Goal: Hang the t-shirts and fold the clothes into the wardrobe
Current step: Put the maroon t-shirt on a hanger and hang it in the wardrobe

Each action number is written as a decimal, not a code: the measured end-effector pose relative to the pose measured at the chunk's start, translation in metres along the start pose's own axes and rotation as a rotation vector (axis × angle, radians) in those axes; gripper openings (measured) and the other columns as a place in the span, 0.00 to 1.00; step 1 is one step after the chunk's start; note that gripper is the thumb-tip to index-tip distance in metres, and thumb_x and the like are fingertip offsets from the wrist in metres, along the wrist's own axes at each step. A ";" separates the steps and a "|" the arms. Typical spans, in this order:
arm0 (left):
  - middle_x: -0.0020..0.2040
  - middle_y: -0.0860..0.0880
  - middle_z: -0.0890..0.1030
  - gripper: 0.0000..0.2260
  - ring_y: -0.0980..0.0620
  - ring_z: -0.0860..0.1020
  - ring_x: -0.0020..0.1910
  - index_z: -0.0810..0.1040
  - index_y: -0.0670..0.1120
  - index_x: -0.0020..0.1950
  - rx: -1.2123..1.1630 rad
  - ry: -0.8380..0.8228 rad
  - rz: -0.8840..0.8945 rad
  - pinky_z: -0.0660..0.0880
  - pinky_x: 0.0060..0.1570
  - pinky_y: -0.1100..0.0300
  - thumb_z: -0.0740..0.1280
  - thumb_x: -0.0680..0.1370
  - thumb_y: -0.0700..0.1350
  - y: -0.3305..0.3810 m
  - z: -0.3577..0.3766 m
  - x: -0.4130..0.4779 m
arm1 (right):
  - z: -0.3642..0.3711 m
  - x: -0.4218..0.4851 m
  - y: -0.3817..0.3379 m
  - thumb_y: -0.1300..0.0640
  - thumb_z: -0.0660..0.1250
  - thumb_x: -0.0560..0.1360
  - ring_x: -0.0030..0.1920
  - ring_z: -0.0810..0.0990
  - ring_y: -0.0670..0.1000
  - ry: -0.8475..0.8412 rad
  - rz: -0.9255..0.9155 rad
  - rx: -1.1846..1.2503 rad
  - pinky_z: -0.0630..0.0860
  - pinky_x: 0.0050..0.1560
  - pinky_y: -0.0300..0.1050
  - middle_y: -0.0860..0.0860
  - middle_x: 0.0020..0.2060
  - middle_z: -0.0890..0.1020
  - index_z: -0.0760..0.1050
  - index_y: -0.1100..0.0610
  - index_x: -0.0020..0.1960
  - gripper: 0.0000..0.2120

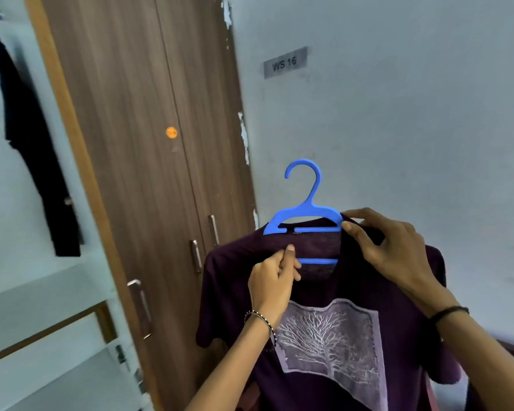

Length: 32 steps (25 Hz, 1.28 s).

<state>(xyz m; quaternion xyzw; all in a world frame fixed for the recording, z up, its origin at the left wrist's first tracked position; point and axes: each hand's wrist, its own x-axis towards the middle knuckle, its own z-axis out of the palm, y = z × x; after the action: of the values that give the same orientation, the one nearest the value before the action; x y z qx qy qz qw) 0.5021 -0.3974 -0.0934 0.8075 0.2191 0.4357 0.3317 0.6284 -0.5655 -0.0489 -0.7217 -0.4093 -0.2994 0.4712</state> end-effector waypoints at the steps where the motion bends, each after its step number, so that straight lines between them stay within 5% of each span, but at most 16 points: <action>1: 0.31 0.57 0.82 0.22 0.59 0.79 0.31 0.79 0.52 0.36 0.014 0.009 -0.012 0.78 0.43 0.52 0.56 0.83 0.60 -0.004 -0.013 -0.008 | 0.005 -0.004 -0.010 0.41 0.67 0.78 0.47 0.85 0.48 -0.019 -0.008 0.021 0.80 0.45 0.51 0.35 0.43 0.85 0.79 0.37 0.57 0.09; 14: 0.30 0.59 0.82 0.23 0.61 0.79 0.30 0.79 0.54 0.37 0.227 0.170 -0.082 0.78 0.44 0.53 0.54 0.82 0.62 -0.022 -0.149 -0.065 | 0.049 -0.030 -0.117 0.42 0.69 0.78 0.49 0.84 0.44 -0.118 -0.076 0.272 0.80 0.49 0.51 0.38 0.42 0.85 0.81 0.39 0.57 0.08; 19: 0.31 0.60 0.81 0.22 0.61 0.78 0.29 0.79 0.54 0.36 0.281 0.257 -0.105 0.78 0.43 0.54 0.55 0.83 0.61 -0.043 -0.208 -0.072 | 0.088 -0.033 -0.168 0.42 0.69 0.79 0.49 0.82 0.36 -0.161 -0.124 0.344 0.80 0.49 0.47 0.24 0.40 0.79 0.81 0.40 0.58 0.09; 23: 0.30 0.60 0.81 0.22 0.61 0.78 0.29 0.79 0.54 0.35 0.310 0.322 -0.136 0.77 0.43 0.55 0.55 0.83 0.61 -0.062 -0.252 -0.075 | 0.122 -0.037 -0.207 0.38 0.66 0.78 0.54 0.83 0.36 -0.191 -0.153 0.409 0.82 0.52 0.53 0.32 0.47 0.84 0.80 0.39 0.59 0.12; 27: 0.31 0.61 0.81 0.22 0.61 0.78 0.31 0.79 0.54 0.35 0.371 0.394 -0.160 0.75 0.40 0.58 0.55 0.83 0.60 -0.084 -0.292 -0.078 | 0.156 -0.042 -0.245 0.36 0.66 0.78 0.54 0.83 0.37 -0.213 -0.165 0.447 0.82 0.51 0.54 0.31 0.47 0.84 0.79 0.39 0.59 0.13; 32: 0.33 0.60 0.82 0.21 0.61 0.79 0.35 0.81 0.56 0.39 0.501 0.506 -0.227 0.70 0.36 0.62 0.55 0.83 0.60 -0.120 -0.359 -0.070 | 0.206 -0.043 -0.302 0.37 0.69 0.78 0.54 0.85 0.46 -0.246 -0.184 0.512 0.81 0.51 0.54 0.39 0.49 0.87 0.80 0.43 0.58 0.14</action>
<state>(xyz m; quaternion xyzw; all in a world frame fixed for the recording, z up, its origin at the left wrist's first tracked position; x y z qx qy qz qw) 0.1528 -0.2365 -0.0755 0.7012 0.4820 0.5147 0.1056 0.3537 -0.3210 -0.0302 -0.5699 -0.5892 -0.1381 0.5558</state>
